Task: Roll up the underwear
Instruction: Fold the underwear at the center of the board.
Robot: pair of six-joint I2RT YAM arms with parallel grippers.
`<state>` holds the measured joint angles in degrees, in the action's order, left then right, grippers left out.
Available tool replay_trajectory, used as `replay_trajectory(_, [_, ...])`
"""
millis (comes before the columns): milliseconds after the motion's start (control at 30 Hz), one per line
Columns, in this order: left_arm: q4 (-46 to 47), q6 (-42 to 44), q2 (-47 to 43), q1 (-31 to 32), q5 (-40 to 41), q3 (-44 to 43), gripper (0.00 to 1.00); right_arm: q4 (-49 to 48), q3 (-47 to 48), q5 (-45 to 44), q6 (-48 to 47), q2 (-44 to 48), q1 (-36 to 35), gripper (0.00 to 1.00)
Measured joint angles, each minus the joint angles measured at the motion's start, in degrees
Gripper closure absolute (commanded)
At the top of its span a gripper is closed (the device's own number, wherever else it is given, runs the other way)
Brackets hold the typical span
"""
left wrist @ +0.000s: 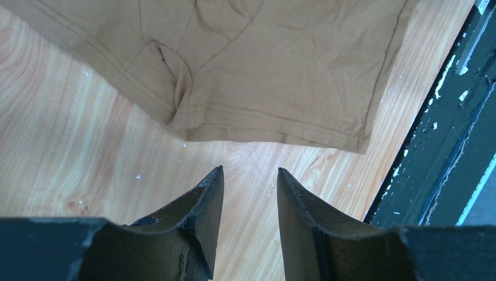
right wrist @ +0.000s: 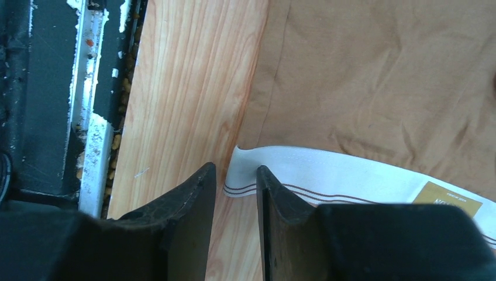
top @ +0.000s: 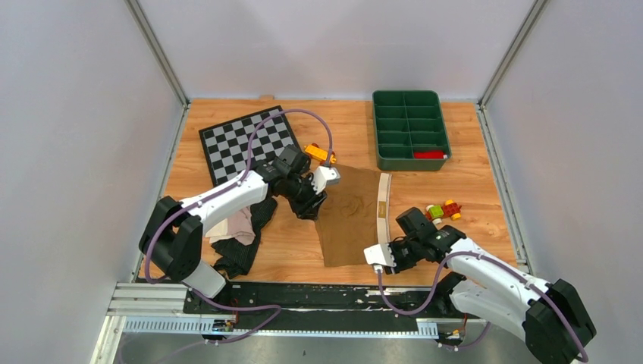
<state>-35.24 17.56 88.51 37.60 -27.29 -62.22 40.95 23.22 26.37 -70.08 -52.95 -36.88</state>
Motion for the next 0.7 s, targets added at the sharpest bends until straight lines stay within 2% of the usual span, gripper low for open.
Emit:
replay_trajectory(200, [-0.7, 1.5, 0.0, 0.0, 0.4, -1.5, 0.54, -2.7, 0.1, -1.4, 0.0, -1.9, -0.7, 0.74])
replay_trajectory(400, [-1.0, 4.3, -1.7, 0.0, 0.2, -0.5, 0.54, -4.8, 0.6, -2.8, 0.0, -3.7, -1.1, 0.89])
replay_trajectory(500, [-1.2, 7.6, -4.8, -0.1, -1.0, 2.6, 0.54, -4.5, 0.9, -3.5, -0.1, -3.7, -1.2, 0.93])
replay_trajectory(700, [-5.0, 20.5, -13.3, 0.7, -4.6, 10.8, 0.55, -1.6, 1.6, -4.3, 0.9, -3.3, -1.2, 0.96])
